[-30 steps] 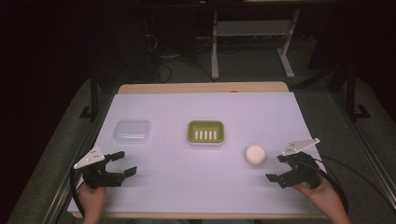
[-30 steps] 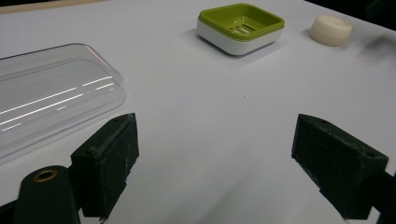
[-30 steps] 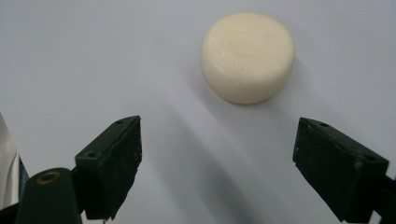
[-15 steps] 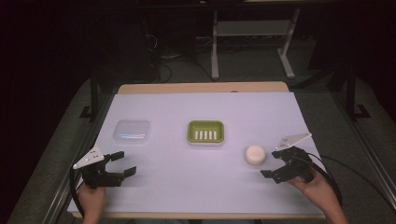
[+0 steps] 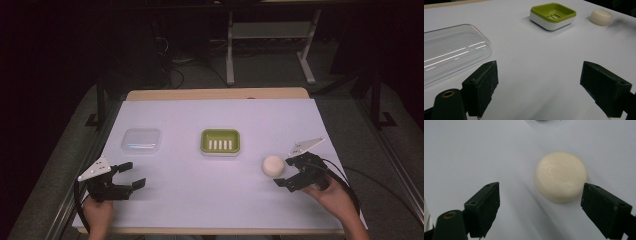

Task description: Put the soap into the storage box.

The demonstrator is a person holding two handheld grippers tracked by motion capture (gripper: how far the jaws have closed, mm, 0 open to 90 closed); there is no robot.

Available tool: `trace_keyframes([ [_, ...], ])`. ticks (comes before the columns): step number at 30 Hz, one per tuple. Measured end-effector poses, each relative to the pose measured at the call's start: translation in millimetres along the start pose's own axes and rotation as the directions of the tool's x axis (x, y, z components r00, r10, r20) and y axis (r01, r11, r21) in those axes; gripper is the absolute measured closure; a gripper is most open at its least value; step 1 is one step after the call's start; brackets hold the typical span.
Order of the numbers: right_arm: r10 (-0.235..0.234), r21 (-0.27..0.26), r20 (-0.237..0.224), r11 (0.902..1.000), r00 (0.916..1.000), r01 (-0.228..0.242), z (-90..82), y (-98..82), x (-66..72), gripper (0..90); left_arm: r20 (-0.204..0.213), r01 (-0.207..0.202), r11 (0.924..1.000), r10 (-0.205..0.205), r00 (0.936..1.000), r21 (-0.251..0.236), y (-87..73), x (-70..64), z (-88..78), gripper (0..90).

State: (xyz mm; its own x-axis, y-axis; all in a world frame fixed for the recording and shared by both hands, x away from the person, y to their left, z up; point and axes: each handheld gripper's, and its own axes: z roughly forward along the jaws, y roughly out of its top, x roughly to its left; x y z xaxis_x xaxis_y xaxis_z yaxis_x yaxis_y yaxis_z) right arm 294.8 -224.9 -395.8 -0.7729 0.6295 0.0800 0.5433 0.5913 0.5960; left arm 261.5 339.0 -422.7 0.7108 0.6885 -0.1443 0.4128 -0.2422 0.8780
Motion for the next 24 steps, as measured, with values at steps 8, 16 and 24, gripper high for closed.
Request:
trace_keyframes([
  [8,-0.020,0.015,-0.009,0.9997,0.9998,0.020,4.6,6.9,-0.6,15.0,0.000,-0.004,1.0000,0.004,1.0000,-0.003,0.3,0.2,-0.6,14.5],
  [16,-0.026,0.039,-0.005,0.9989,0.9997,0.026,16.1,15.8,-0.8,14.9,0.001,-0.004,1.0000,0.004,1.0000,-0.005,0.5,0.0,-0.8,14.5],
  [24,-0.011,0.069,0.016,0.9976,0.9998,0.010,25.1,21.2,-6.3,14.7,0.000,-0.002,1.0000,0.002,1.0000,-0.007,0.5,0.0,-1.2,14.5],
])
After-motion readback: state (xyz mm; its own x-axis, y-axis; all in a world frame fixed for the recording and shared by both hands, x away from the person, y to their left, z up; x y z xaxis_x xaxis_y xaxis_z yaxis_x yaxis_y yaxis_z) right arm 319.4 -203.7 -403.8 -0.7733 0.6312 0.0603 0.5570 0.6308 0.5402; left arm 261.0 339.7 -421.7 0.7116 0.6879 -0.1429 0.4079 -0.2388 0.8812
